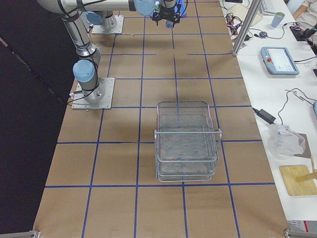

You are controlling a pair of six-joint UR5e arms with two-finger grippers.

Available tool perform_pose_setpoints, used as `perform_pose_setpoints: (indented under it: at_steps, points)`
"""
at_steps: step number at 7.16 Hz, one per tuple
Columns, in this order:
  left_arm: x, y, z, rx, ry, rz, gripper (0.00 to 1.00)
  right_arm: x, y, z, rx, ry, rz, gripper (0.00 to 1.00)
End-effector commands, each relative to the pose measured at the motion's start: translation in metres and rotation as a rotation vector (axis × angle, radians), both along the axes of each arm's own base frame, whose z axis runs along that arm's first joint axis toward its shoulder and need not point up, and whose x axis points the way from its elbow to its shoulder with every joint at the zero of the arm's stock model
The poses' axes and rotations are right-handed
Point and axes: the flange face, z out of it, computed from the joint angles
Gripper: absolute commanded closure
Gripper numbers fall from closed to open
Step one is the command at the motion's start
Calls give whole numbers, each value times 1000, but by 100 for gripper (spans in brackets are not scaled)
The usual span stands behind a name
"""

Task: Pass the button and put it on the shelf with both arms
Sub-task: 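Carry the button toward the table center while the right gripper descends to meet it, then close the right gripper around the button's red cap beside the left gripper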

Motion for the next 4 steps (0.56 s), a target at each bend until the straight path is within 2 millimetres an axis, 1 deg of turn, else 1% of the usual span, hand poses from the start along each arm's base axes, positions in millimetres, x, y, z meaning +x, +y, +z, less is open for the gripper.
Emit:
perform_pose_setpoints:
  at_steps: [1,4]
  points:
    - [-2,3,6,-4,5,3,100,4,-6,4,-13,-44,-68,0]
    - [-3,7,11,-8,9,4,100,7,-7,0,0,-47,-84,0]
